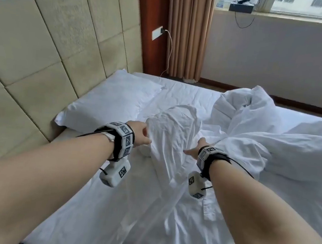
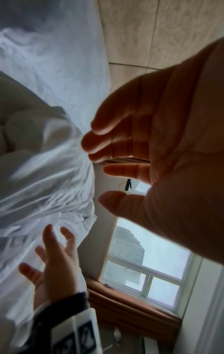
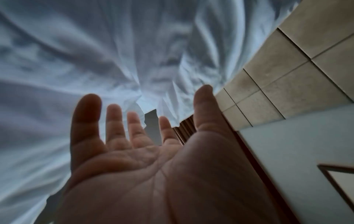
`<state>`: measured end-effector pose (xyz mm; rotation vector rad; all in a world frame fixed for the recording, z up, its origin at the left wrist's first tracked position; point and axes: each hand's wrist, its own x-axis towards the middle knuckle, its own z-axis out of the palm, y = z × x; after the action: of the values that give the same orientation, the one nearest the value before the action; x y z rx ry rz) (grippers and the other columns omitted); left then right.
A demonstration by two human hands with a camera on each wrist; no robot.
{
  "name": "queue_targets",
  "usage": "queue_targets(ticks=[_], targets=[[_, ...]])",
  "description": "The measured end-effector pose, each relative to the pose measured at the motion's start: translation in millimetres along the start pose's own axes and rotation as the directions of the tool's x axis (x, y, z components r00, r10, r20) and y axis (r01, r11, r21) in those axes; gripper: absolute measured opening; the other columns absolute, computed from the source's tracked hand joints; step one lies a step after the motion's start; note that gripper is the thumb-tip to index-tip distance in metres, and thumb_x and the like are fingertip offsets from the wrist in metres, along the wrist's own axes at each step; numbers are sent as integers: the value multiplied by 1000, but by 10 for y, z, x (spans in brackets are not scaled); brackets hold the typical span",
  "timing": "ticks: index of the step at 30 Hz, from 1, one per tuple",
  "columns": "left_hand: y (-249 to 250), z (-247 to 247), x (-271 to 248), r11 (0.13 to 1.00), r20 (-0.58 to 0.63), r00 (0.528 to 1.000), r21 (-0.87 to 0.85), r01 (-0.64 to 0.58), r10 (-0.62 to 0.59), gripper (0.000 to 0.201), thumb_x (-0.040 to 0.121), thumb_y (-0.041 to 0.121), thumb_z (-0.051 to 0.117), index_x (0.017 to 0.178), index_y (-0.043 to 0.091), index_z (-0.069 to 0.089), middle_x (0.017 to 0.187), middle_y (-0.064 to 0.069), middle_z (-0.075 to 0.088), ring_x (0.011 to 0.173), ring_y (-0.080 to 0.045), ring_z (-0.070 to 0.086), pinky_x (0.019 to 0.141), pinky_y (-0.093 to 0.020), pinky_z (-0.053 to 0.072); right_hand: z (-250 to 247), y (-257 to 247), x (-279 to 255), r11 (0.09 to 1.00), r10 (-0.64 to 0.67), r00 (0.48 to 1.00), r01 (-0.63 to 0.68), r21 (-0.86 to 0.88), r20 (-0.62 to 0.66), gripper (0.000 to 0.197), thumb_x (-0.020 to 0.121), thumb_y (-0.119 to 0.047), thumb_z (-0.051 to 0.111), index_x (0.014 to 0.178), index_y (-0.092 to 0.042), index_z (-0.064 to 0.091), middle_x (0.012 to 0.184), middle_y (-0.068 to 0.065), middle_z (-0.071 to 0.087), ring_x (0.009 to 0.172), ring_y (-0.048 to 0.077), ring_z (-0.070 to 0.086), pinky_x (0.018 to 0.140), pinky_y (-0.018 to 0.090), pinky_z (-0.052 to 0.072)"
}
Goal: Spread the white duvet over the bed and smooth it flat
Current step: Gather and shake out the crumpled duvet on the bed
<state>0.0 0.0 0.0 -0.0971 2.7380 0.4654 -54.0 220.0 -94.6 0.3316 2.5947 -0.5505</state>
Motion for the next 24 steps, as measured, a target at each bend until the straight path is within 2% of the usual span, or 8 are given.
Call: queue_targets(ticks=[3,5,9,11,15,18,20,24], targets=[[-128,102,37,999,21,999,5,38,-38,36,85,35,63,112,11,59,80,-4,59,77,-20,50,62,-24,40,218,3,40,991,75,995,-81,110,63,106,70,-53,74,147,-15,12,136,16,46,122,36,49,97,43,45],[-206,215,31,999,49,998,8,38,-38,35,86,36,62,112,12,59,74,0,54,76,-19,49,61,-24,40,344,1,93,973,102,993,-113,203,64,114,65,-51,78,148,-22,5,133,17,48,119,37,52,97,45,46],[-435,397,15,1000,113,993,-18,19,-17,34,85,39,61,109,15,58,66,6,48,75,-19,51,59,-24,40,469,-101,187,961,145,988,-152,231,45,105,78,-26,70,148,-18,-7,117,18,60,107,34,60,92,43,49],[-567,447,30,999,137,991,-40,3,2,35,83,42,62,107,18,58,73,4,54,76,-19,54,68,-24,44,506,-139,180,965,170,985,-170,200,17,84,86,-17,57,149,-11,1,125,18,56,113,33,57,93,40,45],[-903,420,87,997,158,987,-75,-7,19,38,81,47,62,107,20,58,91,0,64,80,-20,61,79,-29,51,540,-359,99,971,139,990,-142,193,29,36,94,-21,50,124,-1,54,127,18,58,115,32,56,81,30,41],[-1224,280,192,985,155,988,-173,21,6,38,80,52,61,102,22,56,98,-7,72,82,-25,72,65,-27,52,592,-807,20,968,60,998,-62,242,17,48,91,-36,50,128,-5,52,125,17,60,112,32,58,90,34,45],[-1443,153,259,978,148,989,-203,42,-11,41,80,55,60,103,21,55,98,-9,72,84,-27,74,68,-31,56,686,-1146,-79,972,-1,1000,-4,233,22,59,85,-49,53,126,-7,55,119,15,63,108,31,61,90,32,47],[-1869,-38,421,988,177,984,-156,15,13,43,81,56,59,103,20,52,99,-9,72,80,-25,72,57,-25,49,1010,-1592,-255,996,-72,996,68,66,56,30,90,-34,52,97,-8,66,103,13,66,108,31,62,81,27,45]])
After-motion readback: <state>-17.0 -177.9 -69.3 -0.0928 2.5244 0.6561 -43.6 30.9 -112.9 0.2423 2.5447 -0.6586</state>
